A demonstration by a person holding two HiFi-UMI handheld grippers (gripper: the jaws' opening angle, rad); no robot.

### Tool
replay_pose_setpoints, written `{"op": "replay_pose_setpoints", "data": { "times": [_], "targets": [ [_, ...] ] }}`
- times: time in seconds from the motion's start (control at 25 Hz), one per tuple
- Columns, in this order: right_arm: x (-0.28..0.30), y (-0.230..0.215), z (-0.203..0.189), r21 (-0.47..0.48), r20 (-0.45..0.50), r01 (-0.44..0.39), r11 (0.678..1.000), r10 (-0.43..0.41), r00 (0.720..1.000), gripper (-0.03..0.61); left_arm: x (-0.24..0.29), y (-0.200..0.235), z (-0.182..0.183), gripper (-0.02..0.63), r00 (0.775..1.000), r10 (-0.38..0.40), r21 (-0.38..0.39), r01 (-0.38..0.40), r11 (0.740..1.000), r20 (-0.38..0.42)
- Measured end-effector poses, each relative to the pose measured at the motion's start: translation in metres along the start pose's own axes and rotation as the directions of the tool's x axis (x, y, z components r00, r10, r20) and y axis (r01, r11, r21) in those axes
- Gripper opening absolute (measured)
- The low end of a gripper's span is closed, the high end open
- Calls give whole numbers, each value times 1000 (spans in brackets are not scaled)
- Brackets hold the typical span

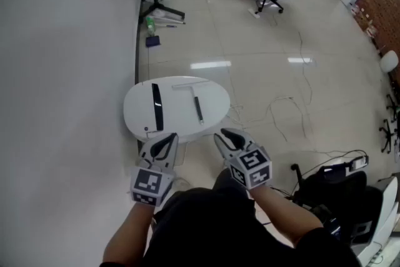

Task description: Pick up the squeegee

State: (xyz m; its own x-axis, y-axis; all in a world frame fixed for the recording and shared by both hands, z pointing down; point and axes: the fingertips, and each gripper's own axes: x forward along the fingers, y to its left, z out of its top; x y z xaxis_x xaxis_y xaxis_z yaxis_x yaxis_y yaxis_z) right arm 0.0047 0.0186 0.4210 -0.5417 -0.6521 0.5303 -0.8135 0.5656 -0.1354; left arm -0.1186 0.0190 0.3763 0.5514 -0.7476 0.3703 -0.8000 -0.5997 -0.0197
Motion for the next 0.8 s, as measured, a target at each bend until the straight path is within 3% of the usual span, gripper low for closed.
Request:
{"op": "replay_pose_setpoints", "data": {
  "times": [0.24, 0.48, 0.68, 0.8],
  "targets": [
    [72, -30, -16, 37, -83, 30, 999, -27, 996, 160, 28, 33, -24, 3, 999, 32, -51, -34, 998, -41],
    [180, -90, -55, 69, -183, 47, 997, -34, 983, 199, 88, 67, -75, 3, 986, 88, -114, -105, 988, -140],
    [278, -146, -101, 101, -287, 79, 992, -47, 957, 230, 154, 93, -119, 3, 966, 123, -197, -170, 966, -229],
    [324, -168, -128, 108, -355, 93, 990, -49, 934, 232, 187, 100, -131, 3, 953, 121, -205, -182, 962, -276]
  ]
}}
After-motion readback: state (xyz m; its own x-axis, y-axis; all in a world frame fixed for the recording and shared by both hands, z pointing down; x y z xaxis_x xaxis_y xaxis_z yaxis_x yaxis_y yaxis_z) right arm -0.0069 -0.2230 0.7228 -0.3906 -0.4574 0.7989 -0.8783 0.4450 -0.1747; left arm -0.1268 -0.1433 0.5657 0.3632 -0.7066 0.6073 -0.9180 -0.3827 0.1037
